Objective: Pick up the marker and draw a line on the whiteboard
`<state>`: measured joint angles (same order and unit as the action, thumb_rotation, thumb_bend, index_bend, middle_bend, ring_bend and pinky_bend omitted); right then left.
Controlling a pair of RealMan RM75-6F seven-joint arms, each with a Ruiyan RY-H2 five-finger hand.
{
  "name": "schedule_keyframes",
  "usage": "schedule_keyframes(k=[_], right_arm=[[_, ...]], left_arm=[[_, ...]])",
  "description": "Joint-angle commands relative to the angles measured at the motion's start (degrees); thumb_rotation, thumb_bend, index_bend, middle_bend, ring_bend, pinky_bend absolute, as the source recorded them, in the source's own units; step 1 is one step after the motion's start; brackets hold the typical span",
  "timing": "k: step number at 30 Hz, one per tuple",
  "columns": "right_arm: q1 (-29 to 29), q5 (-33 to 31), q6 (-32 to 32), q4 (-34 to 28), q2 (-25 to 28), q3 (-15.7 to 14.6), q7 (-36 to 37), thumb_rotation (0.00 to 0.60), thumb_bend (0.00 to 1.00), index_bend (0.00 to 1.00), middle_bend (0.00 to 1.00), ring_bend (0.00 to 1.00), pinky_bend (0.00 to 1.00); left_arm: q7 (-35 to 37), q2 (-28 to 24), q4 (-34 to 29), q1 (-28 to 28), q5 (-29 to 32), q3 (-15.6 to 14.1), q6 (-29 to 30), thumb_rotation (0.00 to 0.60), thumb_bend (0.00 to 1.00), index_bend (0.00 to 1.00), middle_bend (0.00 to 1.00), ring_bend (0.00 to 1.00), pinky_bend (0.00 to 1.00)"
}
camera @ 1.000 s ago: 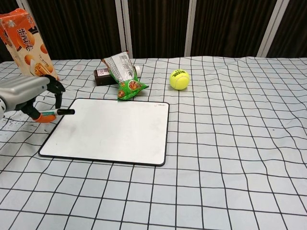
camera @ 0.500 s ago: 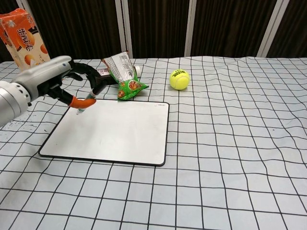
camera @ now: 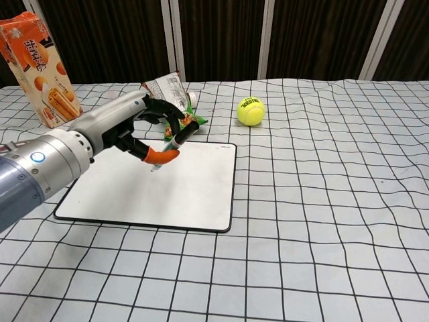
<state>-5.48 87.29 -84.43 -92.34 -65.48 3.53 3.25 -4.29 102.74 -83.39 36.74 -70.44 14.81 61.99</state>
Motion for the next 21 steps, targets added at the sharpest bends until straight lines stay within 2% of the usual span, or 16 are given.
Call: schedule_keyframes(k=[1, 8, 21], right_arm=[[-0.02, -0.12, 0.12, 0.01, 0.04, 0.02, 0.17, 0.600, 0.33, 0.00, 0.00, 0.00, 0.00], [-0.14, -0.44, 0.53, -0.06, 0.19, 0.08, 0.64, 0.600, 0.33, 0.00, 0.00, 0.00, 0.00], [-0.19, -0.40, 0.55, -0.19, 0.15, 0.07, 0.34, 0.600, 0.33, 0.00, 0.00, 0.00, 0.00]], left_arm=[[0.42, 1.17, 1.29, 0.66, 0.13, 0.41, -0.23, 0.600, 0.55, 0.69, 0.19, 0.05, 0.15], [1.06, 2.99, 3.82, 1.65, 0.26, 0.79, -0.66, 0.600, 0.55, 0.70, 0.19, 0.05, 0.15], [1.96, 3.09, 5.30, 2.33, -0.08, 1.10, -0.78, 0.600, 0.55, 0.70, 0.19, 0.05, 0.15]])
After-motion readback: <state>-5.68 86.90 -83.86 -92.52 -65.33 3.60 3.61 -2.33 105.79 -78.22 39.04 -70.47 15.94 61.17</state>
